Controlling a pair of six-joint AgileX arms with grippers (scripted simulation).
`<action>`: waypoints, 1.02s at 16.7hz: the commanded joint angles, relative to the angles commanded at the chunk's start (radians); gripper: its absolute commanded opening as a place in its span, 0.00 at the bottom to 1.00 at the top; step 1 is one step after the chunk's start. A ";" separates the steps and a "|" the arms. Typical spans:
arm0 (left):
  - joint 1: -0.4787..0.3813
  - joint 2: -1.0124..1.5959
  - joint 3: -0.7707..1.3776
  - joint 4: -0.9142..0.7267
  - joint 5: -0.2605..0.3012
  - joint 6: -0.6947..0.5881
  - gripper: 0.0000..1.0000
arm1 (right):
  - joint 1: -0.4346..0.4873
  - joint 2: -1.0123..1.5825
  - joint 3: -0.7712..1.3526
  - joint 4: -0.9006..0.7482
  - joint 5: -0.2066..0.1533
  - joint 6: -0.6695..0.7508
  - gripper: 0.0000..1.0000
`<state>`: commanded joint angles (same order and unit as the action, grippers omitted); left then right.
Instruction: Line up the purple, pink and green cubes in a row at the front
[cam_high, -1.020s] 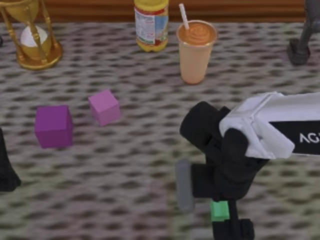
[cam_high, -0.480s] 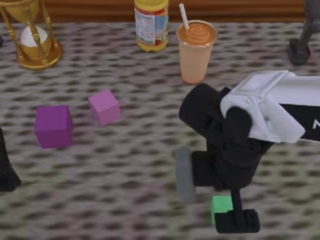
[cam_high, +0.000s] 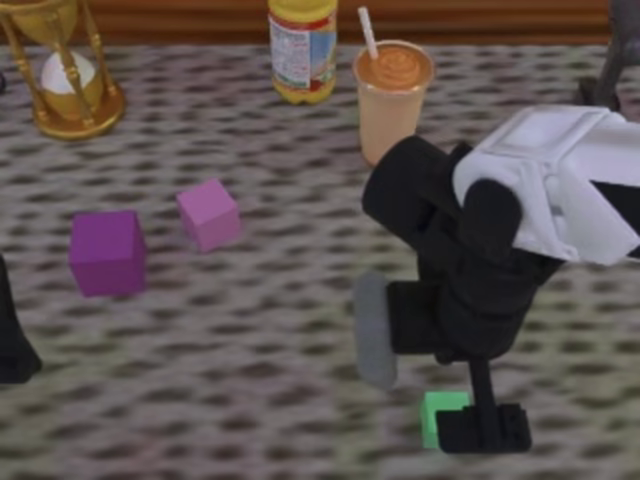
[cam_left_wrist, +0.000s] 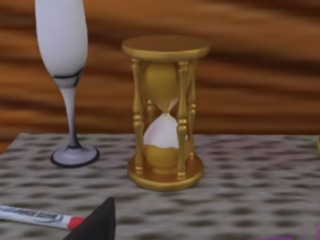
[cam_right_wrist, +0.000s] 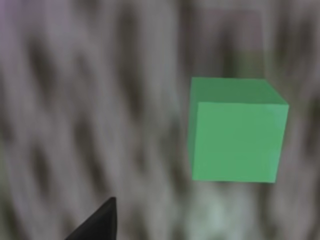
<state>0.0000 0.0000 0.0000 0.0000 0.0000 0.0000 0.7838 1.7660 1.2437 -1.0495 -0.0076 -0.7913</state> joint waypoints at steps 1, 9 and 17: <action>-0.004 0.009 0.009 -0.009 0.002 0.003 1.00 | -0.003 -0.006 -0.004 0.005 -0.001 0.002 1.00; -0.125 0.446 0.454 -0.382 0.056 0.143 1.00 | -0.141 -0.292 -0.190 0.205 -0.028 0.105 1.00; -0.272 1.348 1.278 -0.959 0.087 0.389 1.00 | -0.417 -0.917 -0.625 0.547 -0.055 0.370 1.00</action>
<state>-0.2723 1.3482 1.2776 -0.9589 0.0865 0.3886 0.3664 0.8491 0.6191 -0.5022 -0.0626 -0.4212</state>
